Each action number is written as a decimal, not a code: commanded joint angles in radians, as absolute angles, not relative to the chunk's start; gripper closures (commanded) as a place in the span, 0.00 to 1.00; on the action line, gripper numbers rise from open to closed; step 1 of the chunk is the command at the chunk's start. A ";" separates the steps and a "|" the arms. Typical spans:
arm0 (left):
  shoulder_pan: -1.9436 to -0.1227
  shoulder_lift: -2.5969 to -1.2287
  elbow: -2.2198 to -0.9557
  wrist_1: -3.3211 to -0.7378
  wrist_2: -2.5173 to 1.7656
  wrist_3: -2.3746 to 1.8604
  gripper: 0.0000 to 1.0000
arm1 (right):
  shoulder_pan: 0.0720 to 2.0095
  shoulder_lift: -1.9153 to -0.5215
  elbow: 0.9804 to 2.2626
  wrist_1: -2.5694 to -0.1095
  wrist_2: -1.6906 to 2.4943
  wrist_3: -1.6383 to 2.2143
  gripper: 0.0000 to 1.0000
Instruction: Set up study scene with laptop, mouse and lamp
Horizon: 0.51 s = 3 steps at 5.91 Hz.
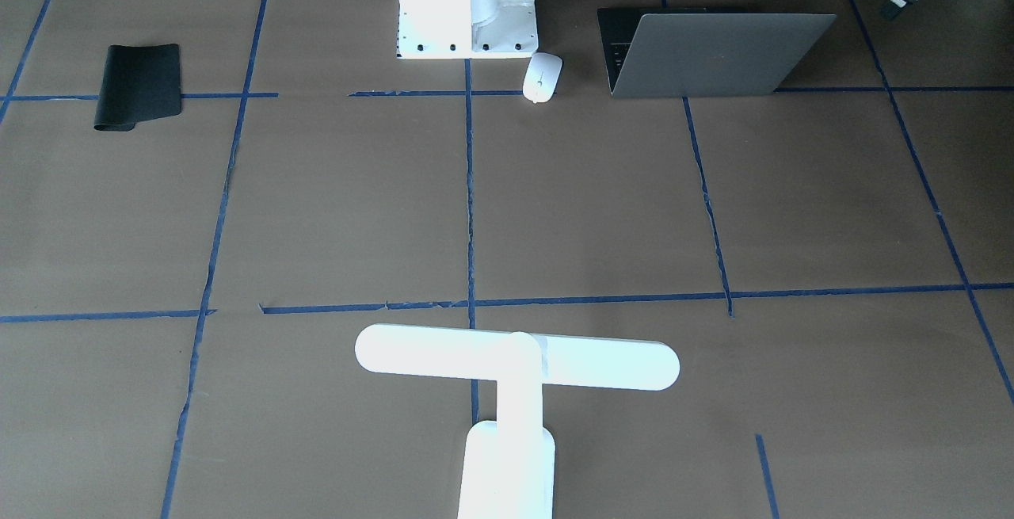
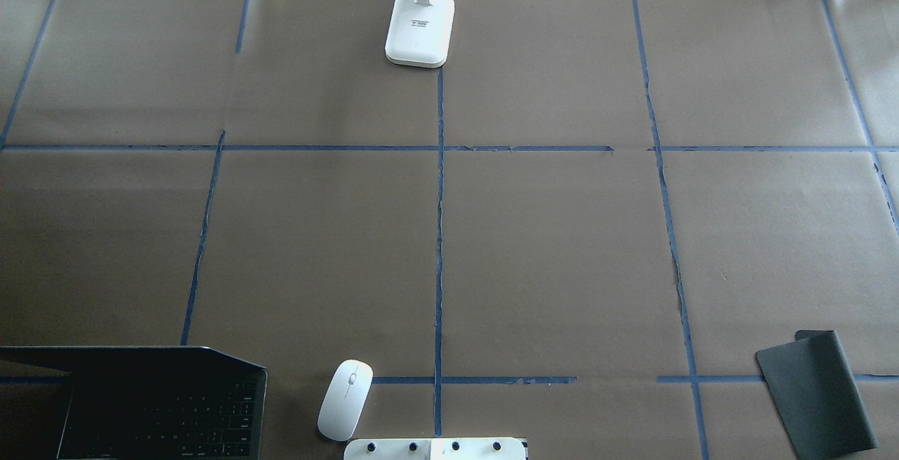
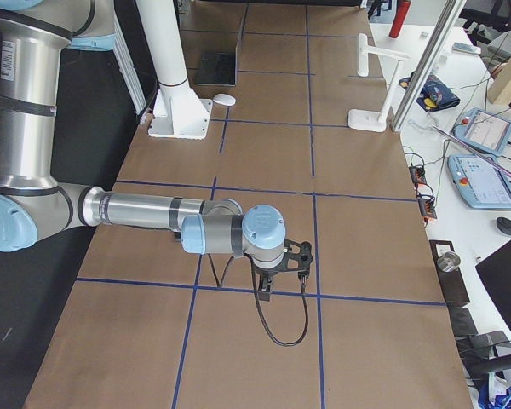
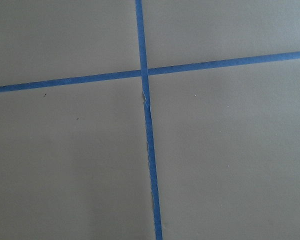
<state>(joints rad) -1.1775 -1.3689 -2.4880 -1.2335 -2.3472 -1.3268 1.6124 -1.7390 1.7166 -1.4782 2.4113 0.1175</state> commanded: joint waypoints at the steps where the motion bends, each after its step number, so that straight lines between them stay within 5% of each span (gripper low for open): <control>1: -0.974 -1.371 -2.523 -1.348 -2.193 -1.714 0.00 | 1.609 -1.726 1.717 -1.474 2.417 0.118 0.00; 3: -0.695 -1.376 -2.546 -1.373 -1.966 -2.083 0.00 | 1.609 -1.726 1.715 -1.474 2.418 0.120 0.00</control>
<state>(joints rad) -0.8254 -1.3742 -2.5324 -1.3622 -2.0724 -1.9086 1.6092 -1.7264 1.7150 -1.4745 2.4165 0.1193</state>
